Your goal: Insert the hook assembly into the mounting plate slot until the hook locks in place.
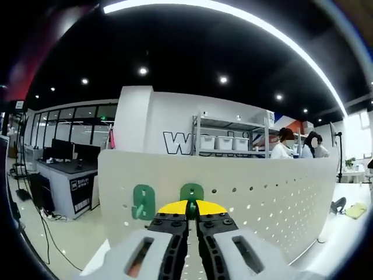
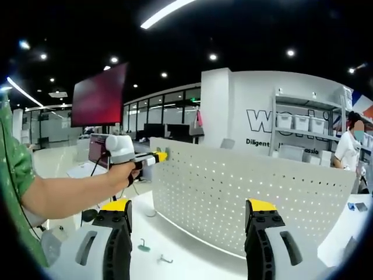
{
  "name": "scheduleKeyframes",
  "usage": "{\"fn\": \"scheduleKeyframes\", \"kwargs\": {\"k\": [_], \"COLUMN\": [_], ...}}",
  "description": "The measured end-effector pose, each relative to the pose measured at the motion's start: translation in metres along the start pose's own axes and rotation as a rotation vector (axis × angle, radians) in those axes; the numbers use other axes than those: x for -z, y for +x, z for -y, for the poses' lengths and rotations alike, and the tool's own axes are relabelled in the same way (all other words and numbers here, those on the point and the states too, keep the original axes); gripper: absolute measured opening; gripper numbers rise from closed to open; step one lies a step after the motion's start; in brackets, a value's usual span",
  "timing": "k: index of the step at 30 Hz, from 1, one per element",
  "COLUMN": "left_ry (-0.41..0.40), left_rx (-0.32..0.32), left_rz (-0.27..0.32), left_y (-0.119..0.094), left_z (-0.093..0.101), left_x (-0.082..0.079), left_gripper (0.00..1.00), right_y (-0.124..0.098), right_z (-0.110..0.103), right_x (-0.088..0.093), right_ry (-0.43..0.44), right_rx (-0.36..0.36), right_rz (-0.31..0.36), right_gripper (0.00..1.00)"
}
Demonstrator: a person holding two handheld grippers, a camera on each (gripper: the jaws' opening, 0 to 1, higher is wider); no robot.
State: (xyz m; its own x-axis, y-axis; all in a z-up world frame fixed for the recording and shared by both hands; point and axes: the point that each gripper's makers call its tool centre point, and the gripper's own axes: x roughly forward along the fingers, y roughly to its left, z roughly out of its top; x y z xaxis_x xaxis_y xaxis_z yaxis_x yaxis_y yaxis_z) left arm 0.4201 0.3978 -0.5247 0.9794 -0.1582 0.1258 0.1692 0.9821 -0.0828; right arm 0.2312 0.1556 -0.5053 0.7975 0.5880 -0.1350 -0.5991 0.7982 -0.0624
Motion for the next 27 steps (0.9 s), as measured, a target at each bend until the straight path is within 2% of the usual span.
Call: {"fn": "scheduleKeyframes", "kwargs": {"k": [12,20,24,27], "left_ry": [0.045,0.118,0.199,0.224], "left_rx": [-0.001,-0.005,-0.015,-0.019], "left_rz": [-0.002,-0.010,-0.020,-0.026], "left_y": [0.0015,0.0028,0.0032,0.0037], "left_z": [0.0005,0.0019,0.0030,0.0034], "left_x": [-0.0015,-0.0026,-0.0029,-0.0025], "left_gripper": [0.04,0.04,0.04,0.04], "right_y": [-0.0001,0.0003,0.0007,0.0008], "right_z": [-0.0004,-0.0007,-0.0007,-0.0005], "right_x": [0.0038,0.0047,0.0049,0.0053], "right_ry": [0.008,0.014,0.018,0.021], "right_rx": [-0.005,-0.009,-0.011,-0.012], "right_rz": [-0.005,-0.006,-0.004,-0.004], "right_gripper": [0.81,0.81,0.81,0.81]}}
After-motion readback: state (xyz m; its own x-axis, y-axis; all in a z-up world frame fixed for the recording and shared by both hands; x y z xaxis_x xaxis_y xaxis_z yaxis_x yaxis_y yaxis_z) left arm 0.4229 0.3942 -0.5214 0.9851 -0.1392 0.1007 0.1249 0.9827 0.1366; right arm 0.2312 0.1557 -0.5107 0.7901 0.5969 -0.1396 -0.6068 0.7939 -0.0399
